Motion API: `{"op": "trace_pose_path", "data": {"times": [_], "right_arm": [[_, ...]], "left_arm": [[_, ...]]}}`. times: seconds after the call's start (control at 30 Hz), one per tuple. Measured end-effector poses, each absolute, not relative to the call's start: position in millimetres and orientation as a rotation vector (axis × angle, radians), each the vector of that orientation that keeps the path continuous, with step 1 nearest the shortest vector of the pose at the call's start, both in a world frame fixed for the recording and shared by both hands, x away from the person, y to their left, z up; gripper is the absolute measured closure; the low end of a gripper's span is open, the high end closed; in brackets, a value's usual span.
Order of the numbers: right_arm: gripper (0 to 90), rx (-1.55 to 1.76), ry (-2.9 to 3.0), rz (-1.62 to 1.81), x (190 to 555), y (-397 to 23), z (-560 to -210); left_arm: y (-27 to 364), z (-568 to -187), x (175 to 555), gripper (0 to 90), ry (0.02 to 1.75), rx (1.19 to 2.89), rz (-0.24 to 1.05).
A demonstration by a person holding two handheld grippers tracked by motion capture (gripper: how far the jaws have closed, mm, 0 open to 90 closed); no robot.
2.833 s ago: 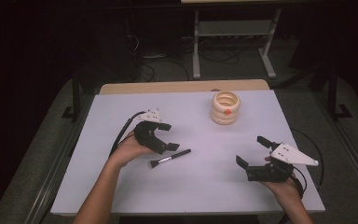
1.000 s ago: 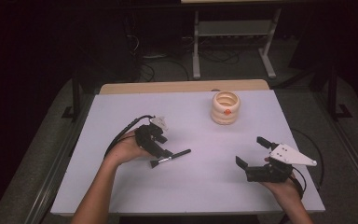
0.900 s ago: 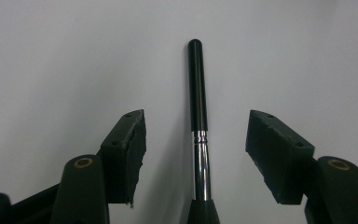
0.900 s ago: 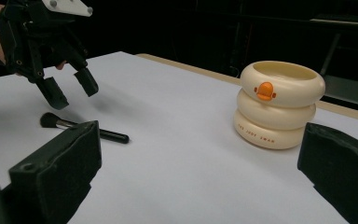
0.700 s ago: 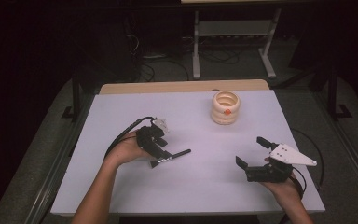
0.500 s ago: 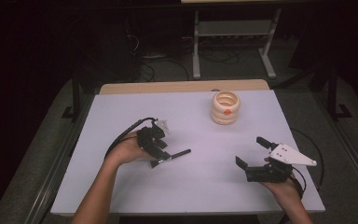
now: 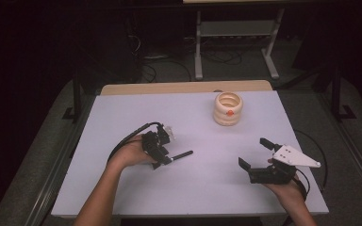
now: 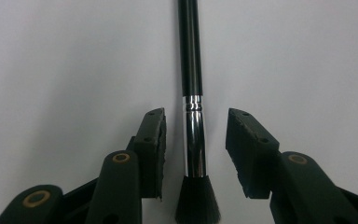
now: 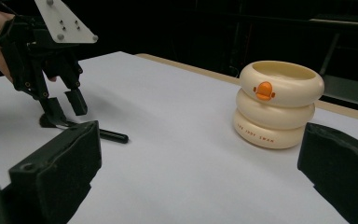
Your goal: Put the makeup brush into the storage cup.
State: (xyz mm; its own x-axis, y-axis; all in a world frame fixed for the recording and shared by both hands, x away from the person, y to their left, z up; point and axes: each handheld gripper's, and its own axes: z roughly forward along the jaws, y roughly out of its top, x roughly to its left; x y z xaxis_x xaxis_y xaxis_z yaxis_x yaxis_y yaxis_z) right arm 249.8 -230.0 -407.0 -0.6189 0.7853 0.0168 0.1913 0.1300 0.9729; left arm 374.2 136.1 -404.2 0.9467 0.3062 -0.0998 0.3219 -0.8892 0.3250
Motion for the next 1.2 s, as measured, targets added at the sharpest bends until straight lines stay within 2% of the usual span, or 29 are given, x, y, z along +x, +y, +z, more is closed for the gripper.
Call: {"op": "trace_pose_path", "data": {"times": [0.57, 1.2], "right_arm": [[0.0, 0.939, 1.904, 1.516, 249.9, -230.3, -407.4], [0.0, 0.945, 1.902, 1.521, 249.5, -230.3, -407.3]], "left_arm": [[131.7, -412.6, 372.7, 69.0, 0.46, 2.844, -0.091], [129.1, -414.7, 371.7, 75.2, 0.444, 2.879, -0.067]]}}
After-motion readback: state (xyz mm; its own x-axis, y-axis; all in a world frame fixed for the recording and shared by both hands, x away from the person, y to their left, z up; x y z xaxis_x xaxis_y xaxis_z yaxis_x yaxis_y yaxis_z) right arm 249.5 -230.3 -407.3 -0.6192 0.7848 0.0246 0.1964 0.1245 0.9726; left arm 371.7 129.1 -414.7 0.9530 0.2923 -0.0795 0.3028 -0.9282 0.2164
